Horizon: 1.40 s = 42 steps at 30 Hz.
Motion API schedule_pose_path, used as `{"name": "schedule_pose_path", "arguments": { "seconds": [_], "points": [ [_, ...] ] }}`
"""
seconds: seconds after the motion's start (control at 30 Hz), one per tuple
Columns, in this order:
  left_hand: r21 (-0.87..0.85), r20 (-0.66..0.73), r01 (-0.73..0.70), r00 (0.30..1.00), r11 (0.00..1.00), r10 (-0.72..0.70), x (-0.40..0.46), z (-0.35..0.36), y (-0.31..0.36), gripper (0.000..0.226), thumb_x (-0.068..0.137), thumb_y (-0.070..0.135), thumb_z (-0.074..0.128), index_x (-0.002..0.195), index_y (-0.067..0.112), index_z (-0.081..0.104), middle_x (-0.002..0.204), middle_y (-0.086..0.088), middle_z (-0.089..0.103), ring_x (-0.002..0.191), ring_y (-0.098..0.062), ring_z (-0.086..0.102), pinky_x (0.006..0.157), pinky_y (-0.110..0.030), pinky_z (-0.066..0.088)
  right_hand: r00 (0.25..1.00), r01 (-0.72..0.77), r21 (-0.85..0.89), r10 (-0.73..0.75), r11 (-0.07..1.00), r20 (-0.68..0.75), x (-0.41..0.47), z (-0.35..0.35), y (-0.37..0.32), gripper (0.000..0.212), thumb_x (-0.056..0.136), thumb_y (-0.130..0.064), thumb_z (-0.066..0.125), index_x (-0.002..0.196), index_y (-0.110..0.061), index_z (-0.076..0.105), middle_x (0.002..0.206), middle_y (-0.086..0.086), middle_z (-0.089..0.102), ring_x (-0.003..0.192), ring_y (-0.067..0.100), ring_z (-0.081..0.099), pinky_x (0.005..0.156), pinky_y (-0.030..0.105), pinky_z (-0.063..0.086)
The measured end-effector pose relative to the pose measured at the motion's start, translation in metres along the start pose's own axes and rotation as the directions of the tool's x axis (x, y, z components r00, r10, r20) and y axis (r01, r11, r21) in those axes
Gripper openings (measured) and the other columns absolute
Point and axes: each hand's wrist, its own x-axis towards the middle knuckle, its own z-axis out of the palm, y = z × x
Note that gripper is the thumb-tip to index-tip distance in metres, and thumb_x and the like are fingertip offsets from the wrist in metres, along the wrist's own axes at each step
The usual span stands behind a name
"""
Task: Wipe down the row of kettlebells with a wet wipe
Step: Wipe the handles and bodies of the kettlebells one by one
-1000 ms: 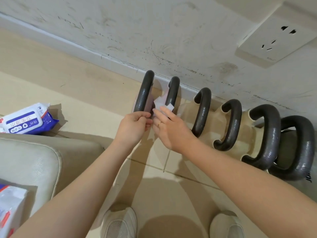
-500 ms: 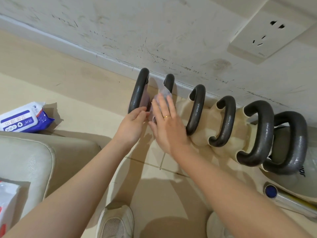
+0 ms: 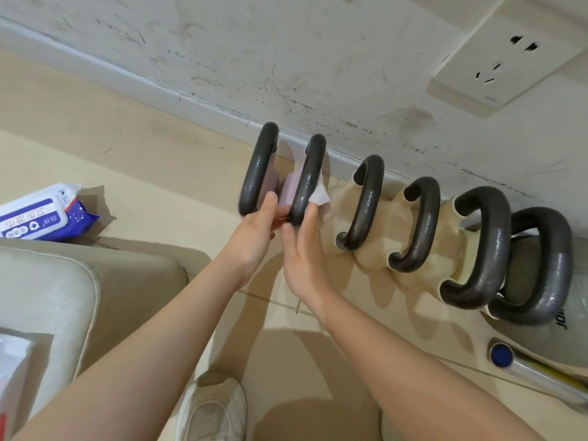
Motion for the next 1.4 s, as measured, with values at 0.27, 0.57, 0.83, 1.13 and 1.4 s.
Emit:
{"name": "schedule_pose_path", "arguments": {
  "seconds": [0.27,0.57,0.83,1.13,1.4],
  "points": [
    [0.039,-0.020,-0.081,0.996,0.996,0.082,0.007,0.006,0.000,0.044,0.099,0.043,0.017,0.113,0.034,0.058,0.120,0.008,0.061,0.116,-0.006,0.052,0.096,-0.023,0.036,0.928,0.362,-0.766,-0.286,0.531,0.240,0.078,-0.035,-0.019,0.047,0.099,-0.036,0.026,0.119,-0.009,0.059,0.144,0.005,0.043,0.145,0.021,0.010,0.117,0.036,0.004],
    [0.392,-0.040,-0.118,0.989,0.913,0.145,0.033,0.003,0.023,0.039,0.090,0.022,0.053,0.129,0.014,0.056,0.115,-0.003,0.066,0.110,-0.018,0.059,0.087,-0.021,0.041,0.851,0.505,-0.770,-0.074,0.390,0.520,0.143,-0.064,-0.046,0.058,0.099,-0.042,0.019,0.083,-0.013,0.067,0.093,0.003,0.061,0.110,0.020,0.044,0.108,0.034,0.019],
    [0.575,0.037,-0.148,0.987,0.805,0.155,0.040,0.005,0.029,0.029,0.085,0.028,0.061,0.070,0.003,0.057,0.062,-0.008,0.052,0.062,-0.024,0.045,0.057,-0.032,0.035,0.962,0.155,-0.448,-0.032,0.880,0.271,0.160,-0.067,-0.037,0.043,0.099,-0.035,0.034,0.064,-0.011,0.043,0.067,0.004,0.041,0.065,0.017,0.041,0.065,0.032,0.031],
    [0.596,0.056,-0.238,0.965,0.767,0.256,0.016,0.000,-0.001,0.029,0.083,0.029,0.060,0.069,0.005,0.052,0.069,-0.016,0.062,0.069,-0.032,0.056,0.067,-0.042,0.047,0.952,-0.291,-0.087,0.297,0.953,0.067,0.147,-0.059,-0.030,0.038,0.097,-0.037,0.037,0.111,-0.009,0.059,0.103,0.007,0.058,0.099,0.023,0.053,0.081,0.029,0.038],
    [0.588,0.035,-0.260,0.954,0.766,0.297,0.013,0.003,-0.011,0.026,0.083,0.031,0.060,0.077,0.005,0.058,0.065,-0.015,0.059,0.065,-0.030,0.051,0.065,-0.038,0.044,0.989,0.070,-0.322,-0.023,0.944,0.148,0.119,-0.070,-0.030,0.038,0.100,-0.029,0.028,0.105,-0.011,0.061,0.106,0.000,0.054,0.099,0.014,0.047,0.081,0.025,0.031]
  ]
}}
